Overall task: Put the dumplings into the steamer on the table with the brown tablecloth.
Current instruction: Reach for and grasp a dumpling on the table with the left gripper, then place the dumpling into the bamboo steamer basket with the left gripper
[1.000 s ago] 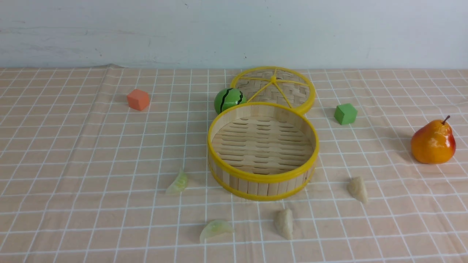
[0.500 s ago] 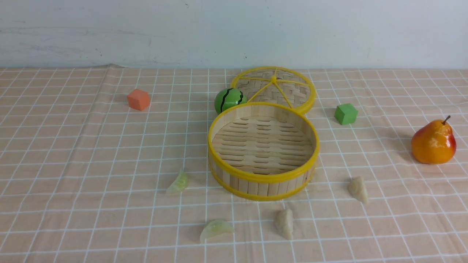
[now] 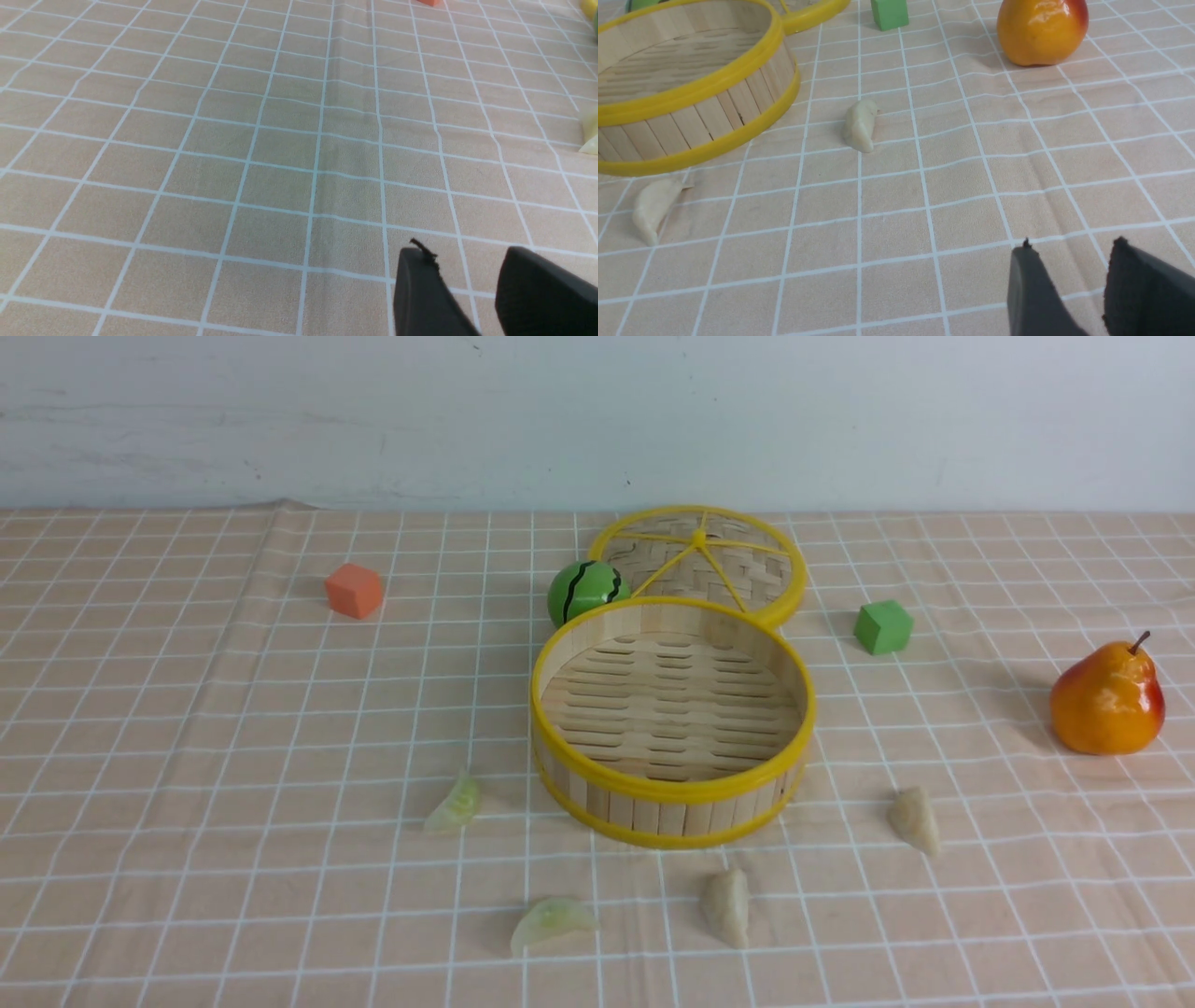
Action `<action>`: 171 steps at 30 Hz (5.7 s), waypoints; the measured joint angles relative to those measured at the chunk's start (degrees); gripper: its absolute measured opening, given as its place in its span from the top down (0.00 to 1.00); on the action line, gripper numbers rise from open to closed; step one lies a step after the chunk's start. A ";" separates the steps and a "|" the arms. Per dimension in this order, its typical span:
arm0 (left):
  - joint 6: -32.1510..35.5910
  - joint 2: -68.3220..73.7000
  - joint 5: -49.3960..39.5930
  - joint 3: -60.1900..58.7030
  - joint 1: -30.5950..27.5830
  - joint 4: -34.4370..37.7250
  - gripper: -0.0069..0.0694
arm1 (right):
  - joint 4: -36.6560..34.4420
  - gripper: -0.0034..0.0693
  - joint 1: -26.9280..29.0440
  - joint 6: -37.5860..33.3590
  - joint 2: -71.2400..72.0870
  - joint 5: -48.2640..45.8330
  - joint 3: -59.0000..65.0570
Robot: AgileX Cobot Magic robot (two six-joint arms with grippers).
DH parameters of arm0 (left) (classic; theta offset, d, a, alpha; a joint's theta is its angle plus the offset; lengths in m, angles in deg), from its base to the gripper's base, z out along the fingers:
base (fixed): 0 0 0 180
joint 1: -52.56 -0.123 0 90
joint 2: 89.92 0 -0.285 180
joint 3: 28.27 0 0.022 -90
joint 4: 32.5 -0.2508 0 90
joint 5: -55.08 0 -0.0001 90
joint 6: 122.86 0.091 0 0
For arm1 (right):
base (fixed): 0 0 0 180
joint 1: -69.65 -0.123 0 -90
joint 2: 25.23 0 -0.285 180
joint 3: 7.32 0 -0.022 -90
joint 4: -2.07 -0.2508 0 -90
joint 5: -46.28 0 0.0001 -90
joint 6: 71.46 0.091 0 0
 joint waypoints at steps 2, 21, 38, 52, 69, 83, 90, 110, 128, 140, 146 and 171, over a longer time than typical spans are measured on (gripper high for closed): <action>0.00 0.00 -0.08 0.00 0.00 0.00 0.60 | 0.19 0.62 0.00 0.00 0.00 0.00 0.00; 0.00 0.00 -0.14 0.00 0.00 0.00 0.60 | 0.99 0.62 0.00 0.00 0.00 0.05 0.00; 0.00 0.00 -0.14 0.00 0.00 0.00 0.60 | 1.43 0.62 0.00 0.00 0.00 0.05 0.00; -11.07 0.00 6.01 0.00 0.00 21.42 0.60 | -21.94 0.62 0.00 11.24 0.00 -0.17 0.00; -23.03 0.00 8.02 0.00 0.00 61.97 0.60 | -43.70 0.62 0.00 13.23 0.00 0.35 0.57; 10.07 8.37 -8.93 20.31 0.00 50.38 0.93 | -43.52 0.74 0.00 1.69 0.00 -1.04 0.57; 12.56 37.05 -31.75 41.45 0.00 22.39 0.93 | -38.94 0.98 0.00 -4.68 -5.73 -8.90 -9.06; 4.21 87.59 -38.37 74.75 29.07 -2.86 0.88 | -22.93 0.96 -12.11 -28.30 -54.73 -41.88 -49.03; 1.94 120.12 -27.14 89.37 29.52 -4.14 0.21 | -9.98 0.96 -22.95 -19.22 -59.53 -39.95 -54.39; -0.89 120.42 -31.58 94.27 29.77 -5.31 0.64 | -9.85 0.95 -22.95 -19.05 -59.57 -39.90 -54.39; -1.37 115.61 -35.70 105.86 35.15 -5.12 0.64 | -9.85 0.95 -22.95 -19.05 -59.23 -40.17 -55.32; -16.11 146.94 -34.19 146.21 42.14 -5.59 0.37 | -5.94 0.94 -22.95 -19.05 -44.63 -49.55 -58.08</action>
